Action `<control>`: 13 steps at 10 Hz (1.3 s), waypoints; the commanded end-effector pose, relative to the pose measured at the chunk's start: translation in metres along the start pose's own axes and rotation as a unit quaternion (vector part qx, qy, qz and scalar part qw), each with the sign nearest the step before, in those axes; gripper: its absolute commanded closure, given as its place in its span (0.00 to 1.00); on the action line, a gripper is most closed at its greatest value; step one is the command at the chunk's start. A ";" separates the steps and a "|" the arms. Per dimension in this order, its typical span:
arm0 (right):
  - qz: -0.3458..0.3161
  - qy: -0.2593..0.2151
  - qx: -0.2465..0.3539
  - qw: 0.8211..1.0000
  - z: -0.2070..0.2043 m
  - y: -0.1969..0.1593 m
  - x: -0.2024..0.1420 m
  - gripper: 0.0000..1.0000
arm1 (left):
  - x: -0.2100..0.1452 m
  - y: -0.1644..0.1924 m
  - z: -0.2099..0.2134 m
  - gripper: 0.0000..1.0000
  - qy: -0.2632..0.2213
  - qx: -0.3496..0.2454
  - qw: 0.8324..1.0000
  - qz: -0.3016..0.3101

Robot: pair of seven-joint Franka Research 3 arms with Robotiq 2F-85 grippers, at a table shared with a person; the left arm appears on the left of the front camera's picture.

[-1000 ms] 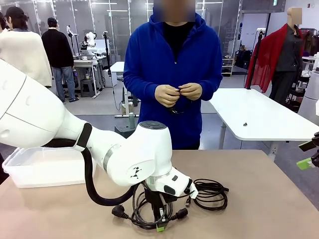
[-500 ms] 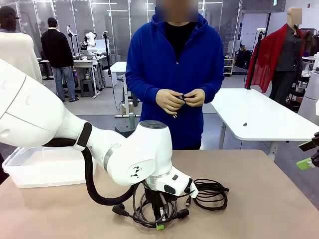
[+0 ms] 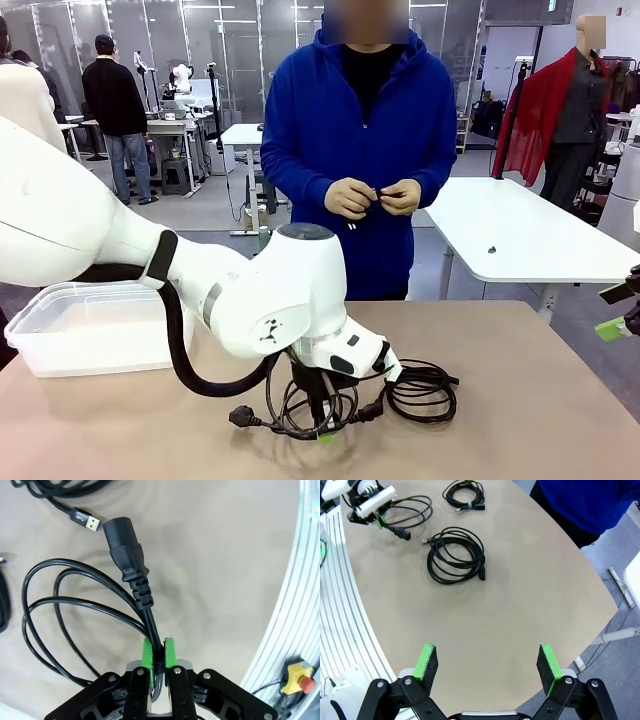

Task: Organize and store the cables.
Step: Place the Power Cable into the Organizing box.

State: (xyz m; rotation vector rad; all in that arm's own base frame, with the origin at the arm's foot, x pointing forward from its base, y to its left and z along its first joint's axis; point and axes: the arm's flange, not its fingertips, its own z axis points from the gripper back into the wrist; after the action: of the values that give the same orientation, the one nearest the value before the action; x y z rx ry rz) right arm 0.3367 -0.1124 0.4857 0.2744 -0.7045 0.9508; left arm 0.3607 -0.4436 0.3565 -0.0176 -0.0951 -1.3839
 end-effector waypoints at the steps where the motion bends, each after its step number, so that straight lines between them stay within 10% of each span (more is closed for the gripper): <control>1: 0.000 -0.004 0.001 1.000 0.001 0.002 0.000 0.00 | -0.014 -0.011 0.051 1.00 0.002 0.023 0.999 -0.034; 13: 0.000 -0.004 0.001 1.000 0.001 0.002 0.000 0.00 | -0.018 -0.016 0.106 1.00 0.009 0.052 0.997 -0.063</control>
State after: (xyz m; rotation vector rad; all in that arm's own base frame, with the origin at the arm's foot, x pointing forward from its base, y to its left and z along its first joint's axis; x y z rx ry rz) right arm 0.3366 -0.1124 0.4857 0.2742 -0.7044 0.9508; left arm 0.3366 -0.4220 0.4594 0.0902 -0.1421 -1.5107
